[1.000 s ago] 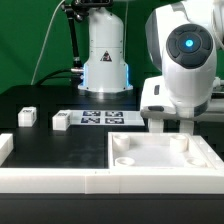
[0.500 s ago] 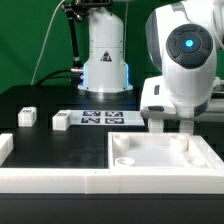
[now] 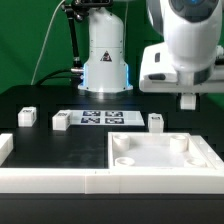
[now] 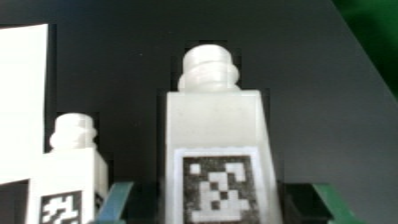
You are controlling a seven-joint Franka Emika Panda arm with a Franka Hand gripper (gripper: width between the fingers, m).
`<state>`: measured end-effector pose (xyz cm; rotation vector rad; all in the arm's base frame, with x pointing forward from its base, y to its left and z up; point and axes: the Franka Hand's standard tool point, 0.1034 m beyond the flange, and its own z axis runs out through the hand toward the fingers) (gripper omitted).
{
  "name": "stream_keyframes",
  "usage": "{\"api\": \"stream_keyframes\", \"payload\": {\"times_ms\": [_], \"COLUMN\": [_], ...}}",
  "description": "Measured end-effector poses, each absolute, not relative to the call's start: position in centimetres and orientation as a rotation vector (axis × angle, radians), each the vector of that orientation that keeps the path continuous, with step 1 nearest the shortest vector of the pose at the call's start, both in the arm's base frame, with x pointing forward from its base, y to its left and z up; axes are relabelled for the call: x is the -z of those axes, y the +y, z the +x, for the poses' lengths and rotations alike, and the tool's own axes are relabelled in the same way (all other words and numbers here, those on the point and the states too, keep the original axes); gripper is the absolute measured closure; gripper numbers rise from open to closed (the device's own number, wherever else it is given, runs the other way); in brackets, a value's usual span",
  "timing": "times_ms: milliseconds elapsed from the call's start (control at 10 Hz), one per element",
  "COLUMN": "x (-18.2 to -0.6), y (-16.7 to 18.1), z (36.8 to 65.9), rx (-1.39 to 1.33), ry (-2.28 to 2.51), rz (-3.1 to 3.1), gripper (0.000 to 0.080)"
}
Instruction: Assemble one leg
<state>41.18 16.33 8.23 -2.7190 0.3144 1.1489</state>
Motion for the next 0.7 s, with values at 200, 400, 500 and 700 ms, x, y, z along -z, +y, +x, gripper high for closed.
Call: {"api": "stream_keyframes", "payload": {"times_ms": [200,400,500,700], "x": [-7.7,-7.6,-7.7,-8.4], "y": [16.4,16.7,16.6,15.1], "z": [41.3,42.2,42.1,43.4], "rx": [-1.11,-0.835,-0.721,-0.496], "ry": [0.32,0.338,0.329,0.29], "rz": [-2.735,-2.834,-2.871,-2.93], "gripper": [0.0509,0.0509,0.0509,0.0509]}}
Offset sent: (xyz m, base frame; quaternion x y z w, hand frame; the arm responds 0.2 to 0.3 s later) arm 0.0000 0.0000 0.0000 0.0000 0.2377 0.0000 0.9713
